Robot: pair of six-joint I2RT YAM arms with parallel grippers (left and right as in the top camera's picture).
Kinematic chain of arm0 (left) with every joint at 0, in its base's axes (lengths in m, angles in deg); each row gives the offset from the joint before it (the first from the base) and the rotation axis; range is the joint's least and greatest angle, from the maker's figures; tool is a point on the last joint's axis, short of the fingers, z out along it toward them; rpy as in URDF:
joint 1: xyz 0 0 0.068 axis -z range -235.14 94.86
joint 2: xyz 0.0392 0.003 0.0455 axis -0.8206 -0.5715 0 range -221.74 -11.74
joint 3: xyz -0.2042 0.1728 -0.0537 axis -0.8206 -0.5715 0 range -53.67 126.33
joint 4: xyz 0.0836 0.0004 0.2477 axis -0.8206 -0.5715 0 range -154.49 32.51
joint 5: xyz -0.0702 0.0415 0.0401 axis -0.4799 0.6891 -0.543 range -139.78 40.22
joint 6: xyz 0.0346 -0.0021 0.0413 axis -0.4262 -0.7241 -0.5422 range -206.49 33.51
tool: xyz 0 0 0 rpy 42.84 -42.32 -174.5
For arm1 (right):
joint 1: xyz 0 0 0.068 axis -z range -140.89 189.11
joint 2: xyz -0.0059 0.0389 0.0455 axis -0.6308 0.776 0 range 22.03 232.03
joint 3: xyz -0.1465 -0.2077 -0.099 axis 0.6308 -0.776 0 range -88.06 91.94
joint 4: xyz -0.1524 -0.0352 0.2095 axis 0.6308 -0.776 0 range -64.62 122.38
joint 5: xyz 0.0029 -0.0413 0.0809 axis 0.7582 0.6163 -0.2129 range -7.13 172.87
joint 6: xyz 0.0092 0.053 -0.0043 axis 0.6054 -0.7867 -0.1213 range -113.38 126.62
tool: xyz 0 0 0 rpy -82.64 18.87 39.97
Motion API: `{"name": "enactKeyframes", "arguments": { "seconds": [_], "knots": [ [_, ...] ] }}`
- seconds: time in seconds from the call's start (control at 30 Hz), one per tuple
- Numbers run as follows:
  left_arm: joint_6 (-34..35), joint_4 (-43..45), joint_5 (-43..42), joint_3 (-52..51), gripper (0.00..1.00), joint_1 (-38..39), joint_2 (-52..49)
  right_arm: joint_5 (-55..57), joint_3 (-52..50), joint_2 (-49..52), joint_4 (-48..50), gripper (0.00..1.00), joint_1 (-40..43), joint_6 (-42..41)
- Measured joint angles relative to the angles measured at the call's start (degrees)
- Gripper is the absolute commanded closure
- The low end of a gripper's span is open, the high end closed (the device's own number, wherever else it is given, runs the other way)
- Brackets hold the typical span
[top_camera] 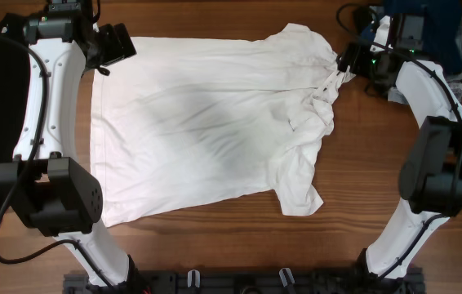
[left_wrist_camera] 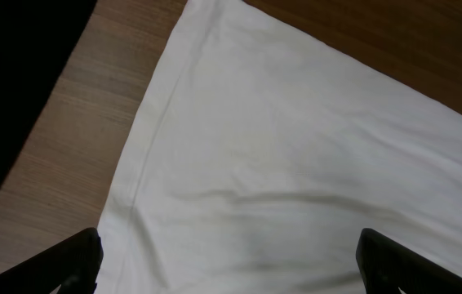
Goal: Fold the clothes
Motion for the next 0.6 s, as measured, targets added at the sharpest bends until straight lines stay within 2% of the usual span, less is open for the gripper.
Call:
{"name": "enactKeyframes", "arguments": {
  "seconds": [0.17, 0.4, 0.6],
  "knots": [
    [-0.4, -3.2, 0.0, 0.0, 0.0, 0.0, 0.1, -5.2, 0.0, -9.5, -9.8, 0.0, 0.0, 0.0],
    [2.5, -14.7, 0.0, 0.0, 0.0, 0.0, 6.1, -7.9, 0.9, -31.1, -28.8, 0.0, -0.7, 0.2],
    [8.6, -23.7, 0.0, 0.0, 0.0, 0.7, 14.8, -7.0, 1.0, -33.4, -41.0, 0.0, -5.0, -0.9]
  ]
}}
